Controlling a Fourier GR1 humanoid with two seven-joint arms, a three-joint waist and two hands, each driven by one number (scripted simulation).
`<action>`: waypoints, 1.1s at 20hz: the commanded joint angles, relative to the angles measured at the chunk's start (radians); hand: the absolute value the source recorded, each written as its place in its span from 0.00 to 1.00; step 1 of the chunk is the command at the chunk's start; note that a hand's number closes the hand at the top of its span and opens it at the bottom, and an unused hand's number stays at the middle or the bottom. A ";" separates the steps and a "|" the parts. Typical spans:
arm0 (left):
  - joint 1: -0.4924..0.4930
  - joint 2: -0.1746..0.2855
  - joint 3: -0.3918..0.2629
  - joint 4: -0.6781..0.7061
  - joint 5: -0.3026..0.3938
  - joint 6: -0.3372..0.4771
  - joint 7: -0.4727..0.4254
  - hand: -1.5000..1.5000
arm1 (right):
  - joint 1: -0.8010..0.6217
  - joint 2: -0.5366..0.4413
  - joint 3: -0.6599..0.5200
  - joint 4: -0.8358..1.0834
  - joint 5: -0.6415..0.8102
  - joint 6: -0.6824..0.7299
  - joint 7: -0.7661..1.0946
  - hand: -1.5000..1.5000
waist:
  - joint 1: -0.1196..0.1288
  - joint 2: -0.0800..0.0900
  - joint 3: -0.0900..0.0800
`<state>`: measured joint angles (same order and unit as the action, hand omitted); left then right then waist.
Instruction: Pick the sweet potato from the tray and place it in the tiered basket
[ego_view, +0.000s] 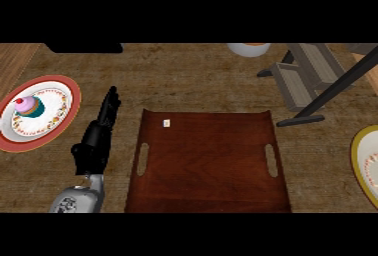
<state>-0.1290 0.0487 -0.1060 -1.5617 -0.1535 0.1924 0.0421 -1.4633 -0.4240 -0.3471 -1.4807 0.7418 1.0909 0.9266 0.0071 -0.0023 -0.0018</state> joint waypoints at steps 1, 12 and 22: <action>0.035 -0.024 -0.023 0.011 -0.006 0.004 -0.039 0.50 | 0.023 -0.087 0.058 0.085 0.046 -0.077 -0.068 1.00 | 0.004 0.006 0.001; 0.016 -0.013 -0.020 -0.052 -0.014 -0.005 0.028 0.50 | 0.006 -0.273 0.180 0.382 0.138 -0.237 -0.330 1.00 | 0.015 0.007 0.001; 0.019 -0.021 -0.008 -0.018 -0.005 -0.007 -0.019 0.50 | 0.112 -0.185 -0.057 0.498 0.048 -0.461 -0.274 0.00 | 0.007 0.005 0.002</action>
<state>-0.1440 0.0372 -0.1008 -1.5647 -0.1574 0.1850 0.0473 -1.3765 -0.5994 -0.3357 -1.0283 0.8259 0.6954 0.6842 0.0150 0.0038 -0.0002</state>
